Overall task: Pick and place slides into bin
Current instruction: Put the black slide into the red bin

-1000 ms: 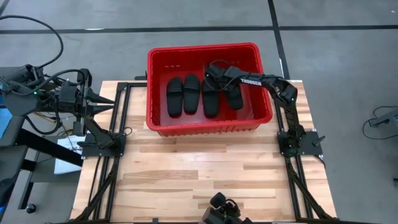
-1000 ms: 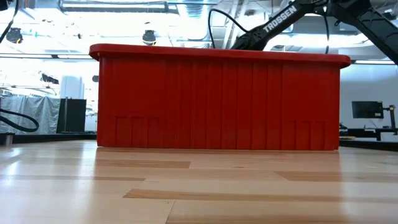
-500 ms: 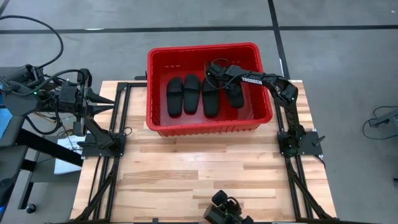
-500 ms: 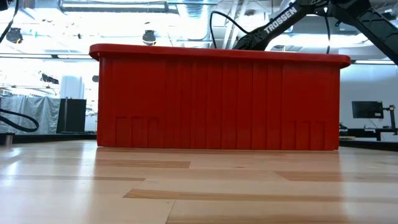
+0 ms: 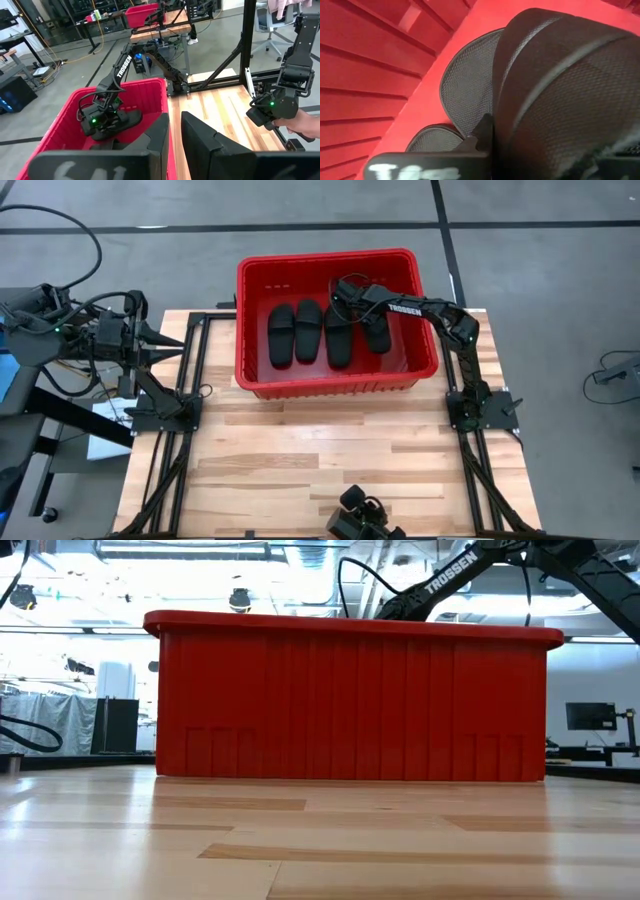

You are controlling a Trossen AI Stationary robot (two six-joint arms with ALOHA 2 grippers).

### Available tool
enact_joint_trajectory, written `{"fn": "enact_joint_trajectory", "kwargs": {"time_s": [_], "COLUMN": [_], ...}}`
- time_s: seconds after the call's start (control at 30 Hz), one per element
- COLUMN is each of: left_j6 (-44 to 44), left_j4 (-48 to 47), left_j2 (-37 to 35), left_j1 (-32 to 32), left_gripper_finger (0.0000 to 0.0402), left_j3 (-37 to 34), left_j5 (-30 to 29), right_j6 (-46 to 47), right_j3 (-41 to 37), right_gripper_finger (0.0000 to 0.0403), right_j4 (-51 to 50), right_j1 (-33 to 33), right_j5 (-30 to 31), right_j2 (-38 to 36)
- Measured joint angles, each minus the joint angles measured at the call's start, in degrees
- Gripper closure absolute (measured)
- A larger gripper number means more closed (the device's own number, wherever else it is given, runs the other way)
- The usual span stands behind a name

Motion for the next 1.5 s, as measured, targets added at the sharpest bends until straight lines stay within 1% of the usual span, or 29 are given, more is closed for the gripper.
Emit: {"fn": "enact_joint_trajectory", "kwargs": {"time_s": [0.13,0.4,0.53,1.5], "left_j6": [0.0,0.0,0.0,0.0], "left_j4": [0.0,0.0,0.0,0.0], "left_j2": [0.0,0.0,0.0,0.0], "left_j1": [0.0,0.0,0.0,0.0], "left_gripper_finger": [0.0361,0.0361,0.0361,0.0361], "left_j3": [0.0,0.0,0.0,0.0], "left_j5": [0.0,0.0,0.0,0.0], "right_j6": [0.0,-0.3,-0.3,-0.9], "right_j3": [0.0,0.0,0.0,0.0], "right_gripper_finger": [0.0384,0.0343,0.0333,0.0329], "right_j4": [0.0,0.0,0.0,1.0], "right_j1": [0.0,-0.3,-0.3,-0.3], "right_j5": [-0.5,-1.3,-1.3,-0.9], "right_j2": [0.0,0.0,0.0,0.0]}}
